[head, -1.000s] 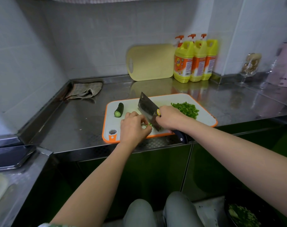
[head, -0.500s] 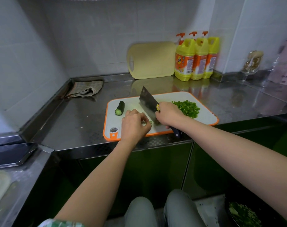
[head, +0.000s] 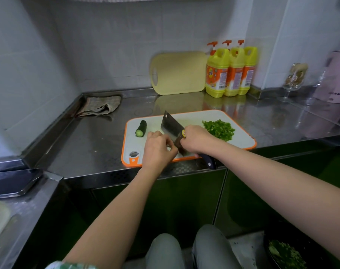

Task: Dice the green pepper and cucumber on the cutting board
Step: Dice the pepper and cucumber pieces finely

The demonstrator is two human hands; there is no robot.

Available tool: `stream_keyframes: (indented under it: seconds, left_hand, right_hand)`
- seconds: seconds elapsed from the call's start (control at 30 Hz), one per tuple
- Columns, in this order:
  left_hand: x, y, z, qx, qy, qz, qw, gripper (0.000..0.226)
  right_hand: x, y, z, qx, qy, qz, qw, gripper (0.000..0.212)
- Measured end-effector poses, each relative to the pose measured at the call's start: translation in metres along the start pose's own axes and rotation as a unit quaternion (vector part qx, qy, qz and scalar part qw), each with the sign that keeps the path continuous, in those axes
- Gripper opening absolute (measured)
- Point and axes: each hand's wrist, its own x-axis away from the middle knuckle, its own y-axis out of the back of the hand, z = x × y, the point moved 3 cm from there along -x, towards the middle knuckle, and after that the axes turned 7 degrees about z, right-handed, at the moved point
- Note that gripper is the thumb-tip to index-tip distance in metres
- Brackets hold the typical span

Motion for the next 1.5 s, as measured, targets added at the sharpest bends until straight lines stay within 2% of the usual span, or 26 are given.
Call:
stream_keyframes:
  seconds: [0.13,0.37,0.5,0.63,0.8,0.97,1.13,1.23,1.37,1.5]
  left_hand:
    - [0.0,0.0,0.001,0.008,-0.004,-0.006,1.0,0.008]
    - [-0.003,0.001,0.007,0.055,0.025,0.021,0.998,0.011]
    - [-0.006,0.005,0.012,0.111,0.073,-0.001,0.991,0.012]
    - [-0.005,0.006,0.015,0.149,0.111,-0.049,0.981,0.014]
    - [-0.005,0.007,0.013,0.122,0.096,-0.057,0.986,0.013]
    - [-0.009,-0.005,0.004,0.014,0.018,0.035,0.999,0.018]
    - [-0.011,-0.007,-0.001,-0.002,0.018,0.069,0.997,0.021]
    - [-0.009,-0.006,-0.001,-0.001,0.014,0.071,0.997,0.02]
    - [-0.01,-0.007,0.001,0.003,0.013,0.07,0.997,0.02]
    - [-0.01,-0.007,0.002,0.005,0.009,0.07,0.997,0.019]
  right_hand:
    - [-0.006,-0.001,0.006,-0.01,-0.014,-0.006,1.0,0.014]
    - [-0.014,0.003,-0.013,-0.092,-0.033,-0.019,0.995,0.012]
    - [-0.013,0.006,-0.018,-0.131,-0.009,-0.032,0.991,0.012]
    - [-0.01,0.001,-0.004,-0.123,0.019,-0.001,0.992,0.013]
    - [-0.008,-0.009,-0.005,-0.123,0.015,0.036,0.992,0.017]
    - [-0.003,0.012,-0.053,-0.129,-0.051,0.025,0.99,0.019]
    - [-0.008,0.019,-0.087,-0.171,-0.097,-0.002,0.981,0.012]
    - [-0.008,0.019,-0.076,-0.19,-0.068,-0.011,0.979,0.008]
    - [-0.006,0.008,-0.048,-0.184,-0.017,0.026,0.982,0.012]
    - [-0.005,0.014,-0.065,-0.161,-0.058,0.023,0.985,0.017]
